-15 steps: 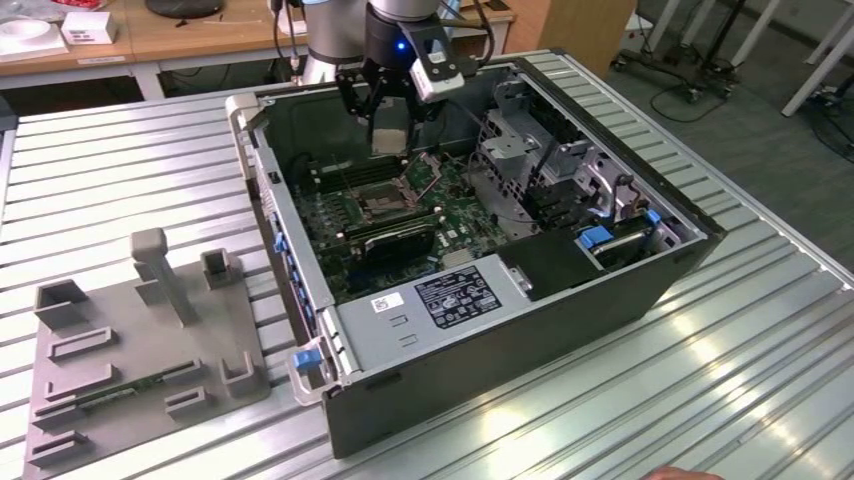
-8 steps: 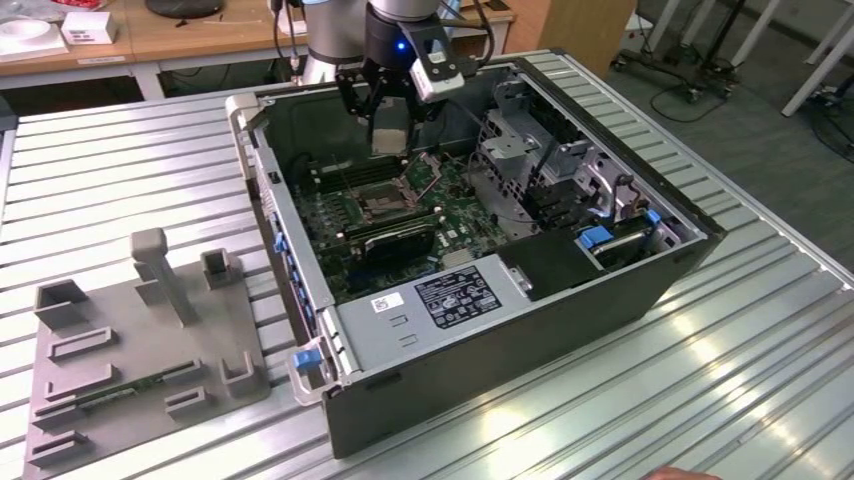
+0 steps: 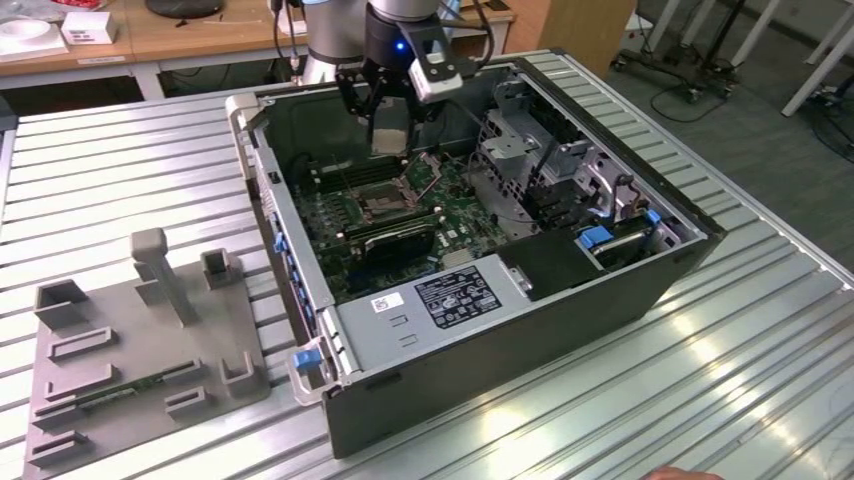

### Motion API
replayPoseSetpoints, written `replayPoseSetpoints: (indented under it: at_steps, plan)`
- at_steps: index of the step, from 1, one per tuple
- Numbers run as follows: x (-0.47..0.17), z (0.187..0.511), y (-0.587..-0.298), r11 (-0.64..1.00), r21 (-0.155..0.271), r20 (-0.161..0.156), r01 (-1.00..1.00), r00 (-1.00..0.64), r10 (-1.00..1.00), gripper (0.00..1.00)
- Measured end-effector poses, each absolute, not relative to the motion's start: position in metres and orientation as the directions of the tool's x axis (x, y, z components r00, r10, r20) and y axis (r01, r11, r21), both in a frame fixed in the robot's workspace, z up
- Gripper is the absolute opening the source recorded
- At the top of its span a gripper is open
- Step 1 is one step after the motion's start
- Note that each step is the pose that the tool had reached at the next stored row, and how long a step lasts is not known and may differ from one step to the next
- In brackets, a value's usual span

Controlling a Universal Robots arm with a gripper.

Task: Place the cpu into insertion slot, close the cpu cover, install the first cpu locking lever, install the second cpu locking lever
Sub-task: 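Place the cpu into insertion slot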

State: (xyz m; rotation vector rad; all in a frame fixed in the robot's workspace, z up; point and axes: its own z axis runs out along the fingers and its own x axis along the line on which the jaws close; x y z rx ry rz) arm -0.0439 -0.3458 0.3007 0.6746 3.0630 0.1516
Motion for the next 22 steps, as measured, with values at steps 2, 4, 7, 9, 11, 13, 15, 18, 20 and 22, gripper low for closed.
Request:
replayPoseSetpoints:
  at_steps: [2,4,7,9,11,13,15,18,20,22]
  plan:
    - [-0.0439,0.3006,-0.3458,0.893,0.094,0.019,0.44,-0.898,0.44,0.54]
    - [-0.0439,0.3004,-0.3458,0.882,0.094,0.019,0.463,-0.886,0.463,0.54]
    - [-0.0439,0.3002,-0.3458,0.863,0.094,0.019,0.496,-0.868,0.497,0.54]
    - [-0.0439,0.3,-0.3458,0.85,0.094,0.019,0.518,-0.855,0.518,0.54]
    - [-0.0439,0.2999,-0.3458,0.839,0.095,0.019,0.536,-0.844,0.537,0.54]
    - [-0.0439,0.2998,-0.3458,0.828,0.095,0.019,0.553,-0.833,0.553,0.54]
    - [-0.0438,0.2999,-0.3458,0.826,0.094,0.019,0.556,-0.83,0.557,0.54]
    - [-0.0439,0.2999,-0.3458,0.825,0.095,0.019,0.557,-0.83,0.558,0.54]
    - [-0.0438,0.2999,-0.3458,0.825,0.094,0.019,0.557,-0.83,0.558,0.54]
    - [-0.0439,0.2999,-0.3458,0.825,0.094,0.019,0.557,-0.83,0.558,0.54]
